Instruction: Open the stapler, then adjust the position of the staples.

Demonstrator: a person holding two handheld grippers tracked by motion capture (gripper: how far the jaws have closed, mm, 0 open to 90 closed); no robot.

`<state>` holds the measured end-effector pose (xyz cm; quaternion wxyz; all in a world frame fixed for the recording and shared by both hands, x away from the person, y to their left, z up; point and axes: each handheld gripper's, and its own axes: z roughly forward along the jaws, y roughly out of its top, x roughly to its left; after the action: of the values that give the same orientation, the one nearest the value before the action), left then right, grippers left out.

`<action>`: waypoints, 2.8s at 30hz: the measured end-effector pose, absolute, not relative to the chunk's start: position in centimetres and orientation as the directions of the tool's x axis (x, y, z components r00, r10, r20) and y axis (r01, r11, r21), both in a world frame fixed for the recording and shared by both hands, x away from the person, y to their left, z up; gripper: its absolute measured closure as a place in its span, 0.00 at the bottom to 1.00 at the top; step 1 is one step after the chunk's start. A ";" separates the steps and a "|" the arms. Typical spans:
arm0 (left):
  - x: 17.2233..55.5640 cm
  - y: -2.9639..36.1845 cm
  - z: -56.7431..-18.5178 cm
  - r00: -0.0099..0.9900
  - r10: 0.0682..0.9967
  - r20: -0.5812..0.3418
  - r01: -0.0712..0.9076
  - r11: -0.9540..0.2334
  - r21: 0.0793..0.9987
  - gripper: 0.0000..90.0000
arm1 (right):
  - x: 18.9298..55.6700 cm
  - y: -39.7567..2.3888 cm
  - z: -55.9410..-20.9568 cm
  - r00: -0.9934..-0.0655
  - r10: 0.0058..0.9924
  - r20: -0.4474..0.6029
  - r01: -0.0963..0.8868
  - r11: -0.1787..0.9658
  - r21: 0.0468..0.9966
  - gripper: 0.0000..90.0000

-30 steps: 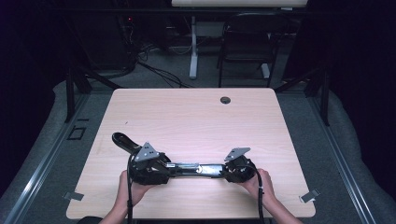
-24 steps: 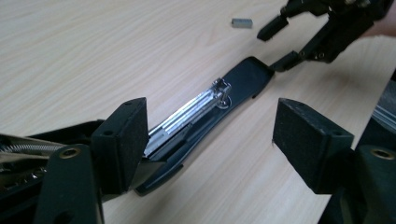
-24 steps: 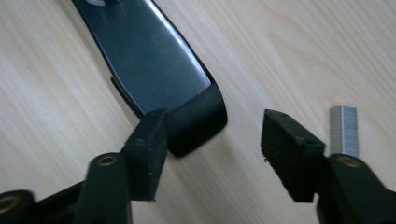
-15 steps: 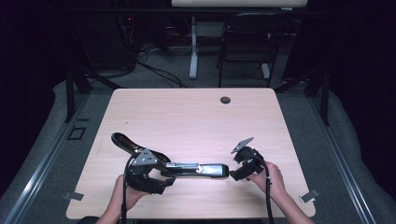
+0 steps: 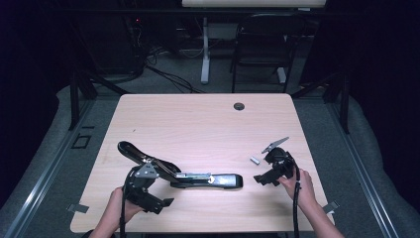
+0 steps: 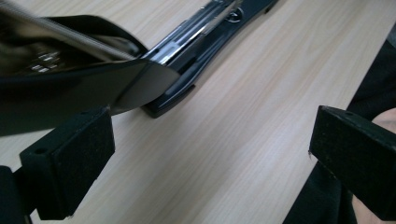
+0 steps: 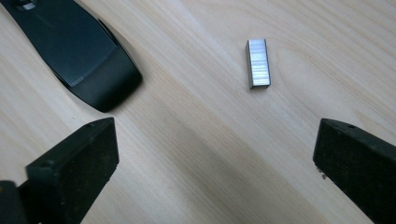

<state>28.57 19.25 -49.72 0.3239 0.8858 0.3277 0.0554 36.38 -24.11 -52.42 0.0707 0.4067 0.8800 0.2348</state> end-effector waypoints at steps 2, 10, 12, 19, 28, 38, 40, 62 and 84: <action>28.8 19.9 -49.8 0.764 0.635 -0.115 0.561 -0.565 0.605 0.00 | 36.5 -24.3 -52.2 -0.651 0.755 0.080 0.691 0.545 0.474 0.00; 29.6 20.8 -50.2 0.735 0.665 -0.134 0.595 -0.536 0.599 0.00 | 36.7 -25.1 -52.4 -0.631 0.769 0.104 0.718 0.527 0.455 0.00; 29.7 20.8 -50.2 0.732 0.668 -0.135 0.598 -0.534 0.598 0.00 | 36.7 -25.3 -52.3 -0.634 0.767 0.097 0.715 0.534 0.452 0.00; 30.0 21.3 -50.5 0.714 0.685 -0.143 0.622 -0.527 0.580 0.00 | 36.7 -25.6 -51.8 -0.620 0.778 0.098 0.721 0.517 0.461 0.00; 30.1 21.3 -50.4 0.713 0.687 -0.144 0.615 -0.513 0.599 0.00 | 37.4 -24.3 -52.1 -0.655 0.749 0.101 0.710 0.565 0.420 0.00; 30.2 21.2 -50.6 0.707 0.694 -0.137 0.626 -0.524 0.578 0.00 | 38.8 -23.4 -51.6 -0.678 0.728 0.102 0.697 0.592 0.405 0.08; 30.2 21.2 -50.6 0.705 0.696 -0.135 0.626 -0.522 0.579 0.00 | 38.9 -23.2 -51.5 -0.681 0.726 0.095 0.692 0.597 0.406 0.10; 30.2 21.9 -50.6 0.687 0.714 -0.137 0.641 -0.506 0.578 0.00 | 43.9 -20.0 -50.2 -0.735 0.678 -0.007 0.648 0.705 0.289 0.76; 29.2 22.1 -50.5 0.716 0.677 -0.169 0.610 -0.491 0.622 0.00 | 45.6 -18.3 -52.4 -0.741 0.671 -0.026 0.660 0.735 0.155 0.79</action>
<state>29.25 22.09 -50.48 0.3397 0.8619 0.3733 0.0493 45.62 -18.34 -52.38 0.0402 0.3576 0.9305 0.0679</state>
